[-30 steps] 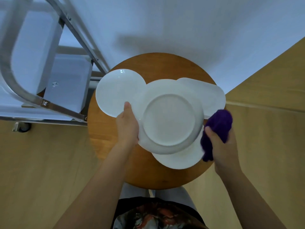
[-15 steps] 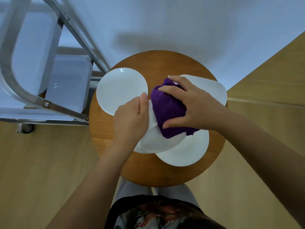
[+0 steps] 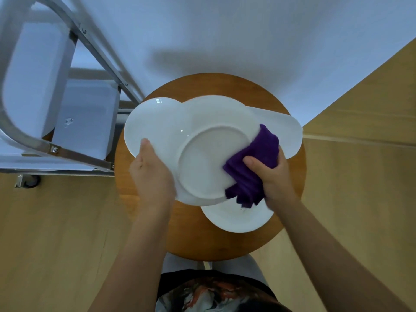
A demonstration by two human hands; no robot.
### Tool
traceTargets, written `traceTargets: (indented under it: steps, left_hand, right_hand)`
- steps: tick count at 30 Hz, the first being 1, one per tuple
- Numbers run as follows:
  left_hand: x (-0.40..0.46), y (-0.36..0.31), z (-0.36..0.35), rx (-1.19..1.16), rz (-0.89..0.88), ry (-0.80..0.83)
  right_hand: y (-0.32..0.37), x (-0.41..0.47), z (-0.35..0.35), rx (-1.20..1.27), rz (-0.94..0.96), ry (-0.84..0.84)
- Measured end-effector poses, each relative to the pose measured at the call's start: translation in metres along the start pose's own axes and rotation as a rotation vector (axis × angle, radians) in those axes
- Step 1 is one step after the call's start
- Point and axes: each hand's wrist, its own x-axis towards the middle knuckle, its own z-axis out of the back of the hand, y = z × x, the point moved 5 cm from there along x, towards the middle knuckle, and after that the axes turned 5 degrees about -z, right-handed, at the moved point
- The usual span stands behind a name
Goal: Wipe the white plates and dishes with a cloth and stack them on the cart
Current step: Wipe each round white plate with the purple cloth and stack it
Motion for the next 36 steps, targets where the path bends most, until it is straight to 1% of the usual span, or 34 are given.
traceTargets:
  steps: [1,2,3,4,5,7,8,9,10,11,13,16,20,22,24,25,28,30,33,34,36]
  left_hand:
    - [-0.005,0.005,-0.001,-0.015,0.084,-0.003]
    - [-0.009,0.008,-0.003,-0.002,0.143,0.029]
    - [-0.010,0.009,-0.005,0.029,0.173,0.095]
    - [-0.007,0.010,-0.007,0.080,0.174,0.211]
    - [-0.001,0.008,-0.010,0.145,0.157,0.388]
    - [0.006,-0.003,-0.016,0.257,0.168,0.833]
    - [0.008,-0.006,-0.019,0.265,0.219,0.981]
    - [0.009,-0.005,-0.024,0.229,0.310,1.054]
    - [0.009,-0.004,-0.030,0.161,0.403,1.060]
    - [0.007,-0.002,-0.036,0.083,0.492,1.027]
    - [0.003,0.004,-0.048,-0.051,0.591,0.939]
    - [-0.001,0.011,-0.053,-0.228,0.546,0.916]
    - [0.001,0.008,-0.050,-0.410,0.484,0.825]
    - [-0.003,0.006,-0.054,-0.482,0.454,0.794]
    - [-0.014,0.005,-0.060,-0.478,0.402,0.804]
    - [-0.019,0.006,-0.062,-0.448,0.377,0.796]
    - [-0.022,0.010,-0.056,-0.384,0.322,0.767]
    - [-0.022,0.010,-0.048,-0.387,0.307,0.816]
    - [-0.027,0.005,-0.040,-0.373,0.273,0.937]
    - [-0.029,0.004,-0.040,-0.350,0.261,0.963]
    - [-0.031,0.002,-0.042,-0.310,0.236,0.987]
  right_hand:
    - [-0.008,-0.001,0.001,0.087,-0.034,-0.027]
    - [-0.012,-0.001,0.005,0.135,-0.054,-0.045]
    - [-0.012,0.001,0.010,0.155,-0.067,-0.045]
    - [-0.009,0.004,0.016,0.160,-0.085,-0.029]
    - [-0.005,0.007,0.025,0.157,-0.122,0.000]
    - [0.001,0.013,0.040,0.126,-0.235,0.093]
    - [0.005,0.016,0.045,0.096,-0.286,0.142]
    - [0.008,0.019,0.048,0.056,-0.320,0.186]
    - [0.012,0.021,0.048,0.002,-0.337,0.228]
    - [0.016,0.024,0.046,-0.058,-0.343,0.263]
    - [0.024,0.028,0.043,-0.146,-0.317,0.261]
    - [0.027,0.028,0.046,-0.124,-0.254,0.125]
    - [-0.002,0.003,0.041,0.058,-0.290,0.016]
    - [-0.019,-0.011,0.026,0.133,-0.256,-0.090]
    - [-0.033,-0.022,0.009,0.144,-0.197,-0.226]
    - [-0.038,-0.027,0.000,0.117,-0.178,-0.257]
    - [-0.042,-0.037,-0.016,-0.057,-0.151,-0.241]
    - [-0.031,-0.031,-0.007,-0.181,-0.103,-0.267]
    - [0.001,-0.010,0.013,-0.317,-0.015,-0.399]
    - [0.012,-0.003,0.012,-0.376,0.026,-0.403]
    - [0.030,0.004,-0.005,-0.540,0.157,-0.355]
